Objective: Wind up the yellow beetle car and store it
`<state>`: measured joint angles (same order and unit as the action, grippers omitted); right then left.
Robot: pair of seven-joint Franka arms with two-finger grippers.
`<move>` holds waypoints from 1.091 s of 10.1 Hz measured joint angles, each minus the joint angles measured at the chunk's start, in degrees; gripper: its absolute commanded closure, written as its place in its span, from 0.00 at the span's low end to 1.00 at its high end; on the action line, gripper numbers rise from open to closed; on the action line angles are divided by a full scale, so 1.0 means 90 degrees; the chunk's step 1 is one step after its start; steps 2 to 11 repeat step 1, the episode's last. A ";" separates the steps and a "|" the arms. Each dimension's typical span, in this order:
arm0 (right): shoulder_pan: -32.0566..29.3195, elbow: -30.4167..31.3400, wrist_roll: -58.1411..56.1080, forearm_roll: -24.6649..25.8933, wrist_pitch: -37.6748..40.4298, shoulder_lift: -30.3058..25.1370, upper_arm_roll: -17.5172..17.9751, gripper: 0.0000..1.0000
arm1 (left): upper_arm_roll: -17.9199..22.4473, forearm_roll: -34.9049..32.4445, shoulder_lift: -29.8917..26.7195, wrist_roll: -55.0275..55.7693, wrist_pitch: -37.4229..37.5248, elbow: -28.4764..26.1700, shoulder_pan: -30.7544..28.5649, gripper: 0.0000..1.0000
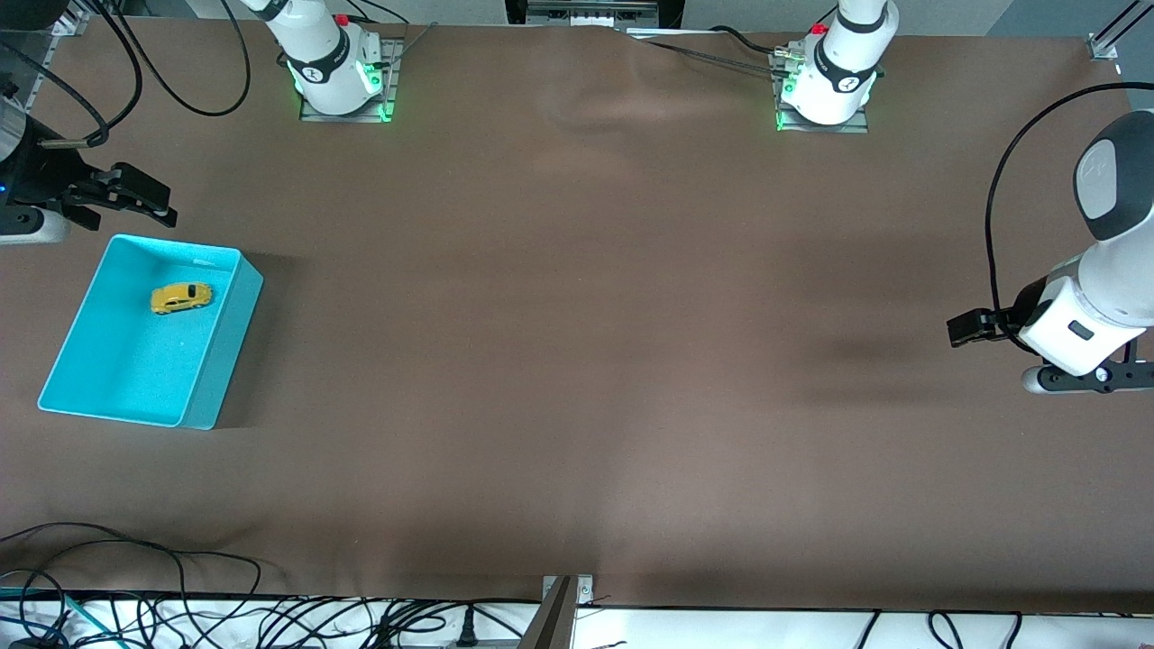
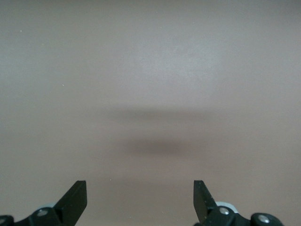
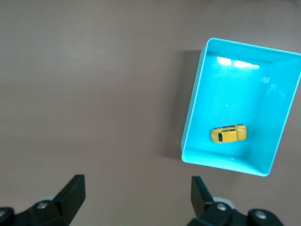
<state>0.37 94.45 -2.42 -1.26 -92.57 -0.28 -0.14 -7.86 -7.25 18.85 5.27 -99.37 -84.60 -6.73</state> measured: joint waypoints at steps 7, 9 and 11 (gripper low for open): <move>0.0001 0.0000 0.0002 0.0000 0.0001 0.0000 0.0000 0.00 | -0.0007 0.0000 0.0002 0.0000 0.0000 0.0000 0.0005 0.00; 0.0001 0.0000 0.0002 0.0000 0.0001 0.0000 0.0000 0.00 | -0.0007 0.0000 0.0002 0.0000 0.0000 0.0000 0.0005 0.00; 0.0001 0.0000 0.0002 0.0000 0.0001 0.0000 0.0000 0.00 | -0.0007 0.0000 0.0002 0.0000 0.0000 0.0000 0.0005 0.00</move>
